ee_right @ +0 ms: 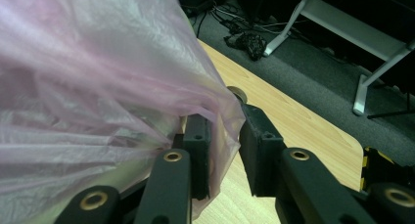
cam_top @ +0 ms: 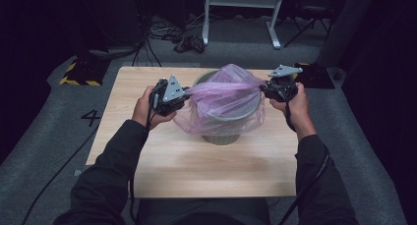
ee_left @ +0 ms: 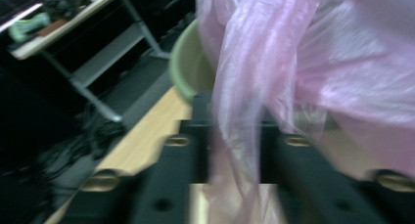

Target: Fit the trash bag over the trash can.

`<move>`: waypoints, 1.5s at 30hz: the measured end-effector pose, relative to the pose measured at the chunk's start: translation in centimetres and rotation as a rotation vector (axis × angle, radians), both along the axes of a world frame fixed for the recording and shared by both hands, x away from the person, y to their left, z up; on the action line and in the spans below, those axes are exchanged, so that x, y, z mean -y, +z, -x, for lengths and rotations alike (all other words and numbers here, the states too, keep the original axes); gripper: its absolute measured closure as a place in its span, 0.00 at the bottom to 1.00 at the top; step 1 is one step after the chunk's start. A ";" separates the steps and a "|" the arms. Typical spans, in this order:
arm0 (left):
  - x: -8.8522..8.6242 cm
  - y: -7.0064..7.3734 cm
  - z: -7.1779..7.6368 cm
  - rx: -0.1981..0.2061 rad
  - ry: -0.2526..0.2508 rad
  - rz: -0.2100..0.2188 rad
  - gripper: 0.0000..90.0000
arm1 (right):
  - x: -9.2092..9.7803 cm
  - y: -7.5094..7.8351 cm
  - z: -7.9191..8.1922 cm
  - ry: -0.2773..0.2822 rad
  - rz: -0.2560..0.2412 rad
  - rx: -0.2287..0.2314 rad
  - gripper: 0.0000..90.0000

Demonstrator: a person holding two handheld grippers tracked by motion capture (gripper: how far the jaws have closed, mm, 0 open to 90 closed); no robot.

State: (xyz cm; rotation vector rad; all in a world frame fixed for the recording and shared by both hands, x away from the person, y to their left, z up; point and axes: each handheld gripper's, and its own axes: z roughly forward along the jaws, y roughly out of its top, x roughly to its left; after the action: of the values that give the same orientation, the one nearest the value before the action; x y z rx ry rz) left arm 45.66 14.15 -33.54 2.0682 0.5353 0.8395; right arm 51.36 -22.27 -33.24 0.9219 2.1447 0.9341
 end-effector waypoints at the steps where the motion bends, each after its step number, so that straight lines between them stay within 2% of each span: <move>1: 0.0 -0.2 -0.6 -0.016 0.005 0.011 0.97 | -0.1 -0.1 -0.2 0.000 0.007 -0.003 0.83; 3: 0.0 -0.8 -1.7 -0.023 0.030 0.016 0.98 | -0.3 -0.3 -0.4 -0.008 0.013 -0.007 0.83; 5: -0.3 -1.4 -2.7 -0.068 0.031 0.064 0.98 | -0.3 -0.4 -0.6 -0.007 0.008 -0.014 0.84; 7: -0.2 -1.9 -3.4 -0.082 0.048 0.082 0.98 | -0.2 -0.6 -0.9 -0.009 0.006 -0.024 0.85; 9: -0.3 -2.5 -4.0 -0.112 0.039 0.107 0.99 | -0.3 -0.8 -1.1 -0.005 0.007 -0.033 0.87; 12: -0.1 -3.4 -4.9 -0.153 0.052 0.120 0.99 | -0.4 -1.3 -1.4 0.007 -0.004 -0.057 0.92; 15: 0.3 -4.3 -5.2 -0.179 0.042 0.131 0.99 | -0.6 -1.9 -1.5 0.022 -0.017 -0.067 0.97; 17: 0.5 -4.6 -5.0 -0.188 0.025 0.145 1.00 | -0.5 -2.1 -1.4 0.034 -0.047 -0.071 0.97; 24: 0.5 -4.7 -3.2 -0.173 -0.015 0.136 1.00 | 0.0 -2.5 -0.4 0.087 -0.086 -0.077 0.99; 29: -0.4 -5.1 -0.6 -0.159 -0.071 0.149 1.00 | 0.2 -2.7 1.6 0.146 -0.126 -0.085 0.99; 31: -0.7 -5.1 0.5 -0.149 -0.091 0.140 1.00 | 0.2 -2.8 2.4 0.174 -0.122 -0.082 0.99; 34: -1.3 -4.7 1.4 -0.118 -0.072 0.131 1.00 | 0.2 -2.5 3.4 0.181 -0.091 -0.070 0.94; 36: -1.8 -4.1 1.6 -0.093 -0.052 0.155 0.99 | 0.2 -2.1 3.9 0.160 -0.047 -0.039 0.89; 37: -2.1 -3.8 1.6 -0.085 -0.045 0.165 0.99 | 0.3 -1.8 4.0 0.152 -0.043 -0.029 0.86; 39: -2.5 -3.2 1.5 -0.070 -0.032 0.185 0.99 | 0.7 -1.3 4.1 0.113 -0.037 0.001 0.72; 40: -2.6 -3.0 1.5 -0.064 -0.025 0.189 0.99 | 1.0 -1.1 4.1 0.098 -0.040 0.012 0.71; 42: -2.6 -2.7 1.3 -0.056 -0.018 0.191 1.00 | 1.4 -0.6 4.0 0.111 -0.059 0.019 0.67; 45: -2.4 -2.6 0.6 -0.060 -0.006 0.179 0.99 | 1.2 0.0 4.0 0.104 -0.025 0.052 0.69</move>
State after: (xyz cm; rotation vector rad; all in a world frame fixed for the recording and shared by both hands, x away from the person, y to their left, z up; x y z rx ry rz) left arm 45.06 16.58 -36.13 1.9346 0.6135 0.7014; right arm 47.38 -23.48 -33.26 0.7952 2.1586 1.0263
